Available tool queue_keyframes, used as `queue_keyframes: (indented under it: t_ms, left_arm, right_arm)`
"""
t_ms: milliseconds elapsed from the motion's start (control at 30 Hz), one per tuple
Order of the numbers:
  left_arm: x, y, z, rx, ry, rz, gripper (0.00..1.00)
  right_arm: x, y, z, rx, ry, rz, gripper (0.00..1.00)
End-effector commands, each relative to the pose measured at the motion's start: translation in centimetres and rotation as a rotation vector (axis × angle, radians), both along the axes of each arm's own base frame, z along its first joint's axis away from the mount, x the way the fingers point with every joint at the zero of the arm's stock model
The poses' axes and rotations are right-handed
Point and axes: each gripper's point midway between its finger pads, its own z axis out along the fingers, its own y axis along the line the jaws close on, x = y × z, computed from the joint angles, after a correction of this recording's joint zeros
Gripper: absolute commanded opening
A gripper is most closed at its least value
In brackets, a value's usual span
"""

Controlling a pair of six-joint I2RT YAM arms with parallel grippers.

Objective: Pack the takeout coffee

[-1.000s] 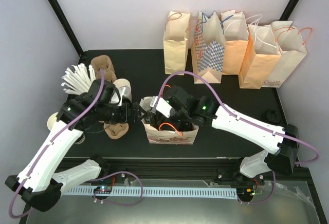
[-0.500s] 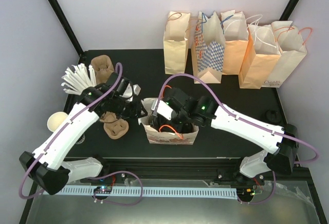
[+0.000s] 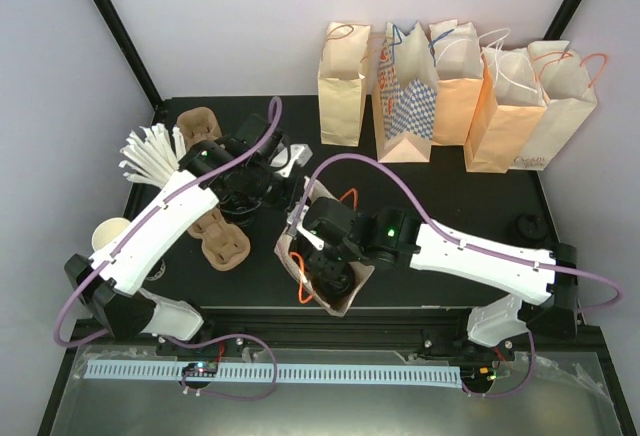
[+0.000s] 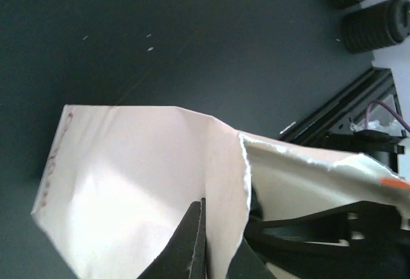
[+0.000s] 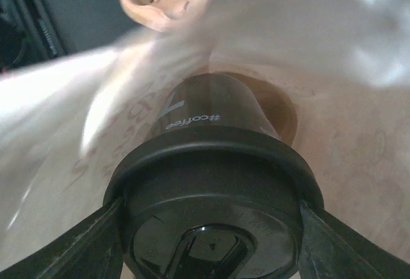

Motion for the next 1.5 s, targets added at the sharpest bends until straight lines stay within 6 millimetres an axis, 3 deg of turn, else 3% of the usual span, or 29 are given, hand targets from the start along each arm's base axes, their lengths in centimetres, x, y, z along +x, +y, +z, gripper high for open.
queue_keyframes:
  t_ms: [0, 267, 433, 633, 900, 1100, 1467]
  left_arm:
    - [-0.5, -2.8, 3.9, -0.069, -0.168, -0.191, 0.02]
    - [-1.7, -3.6, 5.7, -0.134, -0.285, -0.277, 0.02]
    - [-2.5, -4.1, 5.7, -0.189, -0.299, -0.324, 0.02]
    - [-3.0, -4.4, 4.3, -0.199, -0.287, -0.366, 0.02]
    - [-1.8, -5.2, 2.8, -0.179, -0.242, -0.358, 0.02]
    - [-0.2, -4.9, 1.9, -0.154, -0.247, -0.316, 0.02]
    - [3.3, -3.9, -0.3, -0.127, -0.197, -0.251, 0.02]
  right_arm:
    - [1.9, -0.1, 1.5, 0.025, -0.029, -0.183, 0.37]
    - [3.0, -1.8, 3.6, 0.094, -0.141, -0.314, 0.37]
    - [3.0, -1.6, 2.5, 0.147, -0.173, -0.326, 0.37]
    - [4.1, -2.0, 0.5, -0.027, -0.186, -0.415, 0.37]
    - [5.0, -2.2, -2.1, -0.085, -0.165, -0.421, 0.37]
    - [5.5, -0.8, -3.2, -0.069, -0.1, -0.327, 0.36]
    - [7.1, -2.2, -6.7, -0.174, 0.022, -0.339, 0.35]
